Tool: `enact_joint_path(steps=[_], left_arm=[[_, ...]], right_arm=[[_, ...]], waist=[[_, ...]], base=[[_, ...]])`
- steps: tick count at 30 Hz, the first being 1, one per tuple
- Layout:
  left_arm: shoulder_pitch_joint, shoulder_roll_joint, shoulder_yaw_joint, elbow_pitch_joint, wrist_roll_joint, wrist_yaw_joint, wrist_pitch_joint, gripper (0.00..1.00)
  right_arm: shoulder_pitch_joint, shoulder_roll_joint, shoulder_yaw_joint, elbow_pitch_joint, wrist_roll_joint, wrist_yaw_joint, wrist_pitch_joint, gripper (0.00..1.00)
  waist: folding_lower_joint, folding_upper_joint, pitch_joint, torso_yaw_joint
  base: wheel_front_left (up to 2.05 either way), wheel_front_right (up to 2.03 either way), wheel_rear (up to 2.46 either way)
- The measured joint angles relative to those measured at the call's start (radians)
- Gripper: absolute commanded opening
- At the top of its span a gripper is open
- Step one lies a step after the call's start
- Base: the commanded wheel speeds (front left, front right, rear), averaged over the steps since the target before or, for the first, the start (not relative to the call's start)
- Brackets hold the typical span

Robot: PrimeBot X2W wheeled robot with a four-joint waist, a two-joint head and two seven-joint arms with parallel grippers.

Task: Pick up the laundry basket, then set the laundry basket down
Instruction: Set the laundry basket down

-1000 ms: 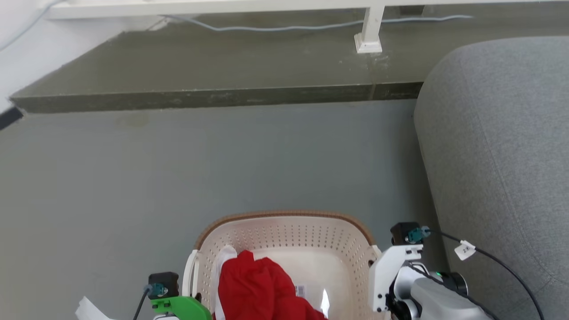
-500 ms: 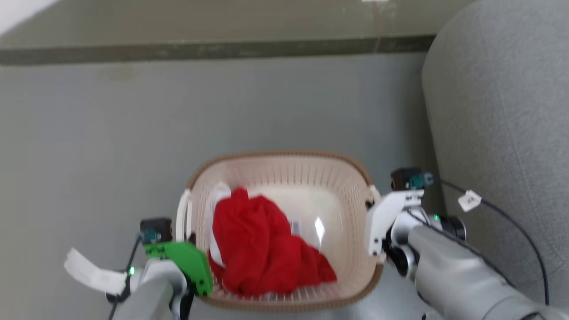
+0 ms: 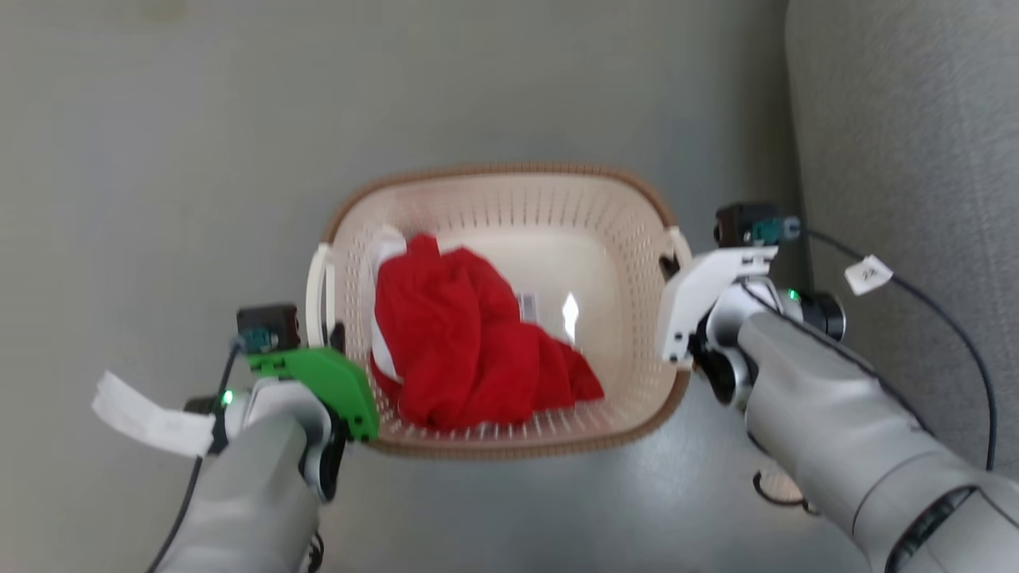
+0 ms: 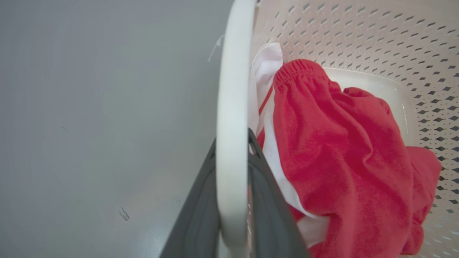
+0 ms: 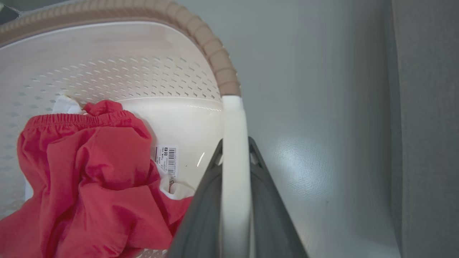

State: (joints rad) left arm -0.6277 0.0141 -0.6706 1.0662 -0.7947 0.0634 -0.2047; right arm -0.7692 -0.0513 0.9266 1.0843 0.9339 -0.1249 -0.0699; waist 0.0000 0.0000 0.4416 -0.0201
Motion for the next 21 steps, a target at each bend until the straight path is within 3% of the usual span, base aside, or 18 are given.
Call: enact_joint_path(steps=[21], left_arm=[[-0.249, 0.001, 0.011, -0.015, 0.016, 0.018, -0.018, 0.0]], right_arm=[[-0.232, -0.009, -0.035, 0.04, -0.007, 0.0, -0.067, 0.0]], waist=[[0.0001, 0.0, 0.314, 0.005]], base=[[0.0, 0.0, 0.0]])
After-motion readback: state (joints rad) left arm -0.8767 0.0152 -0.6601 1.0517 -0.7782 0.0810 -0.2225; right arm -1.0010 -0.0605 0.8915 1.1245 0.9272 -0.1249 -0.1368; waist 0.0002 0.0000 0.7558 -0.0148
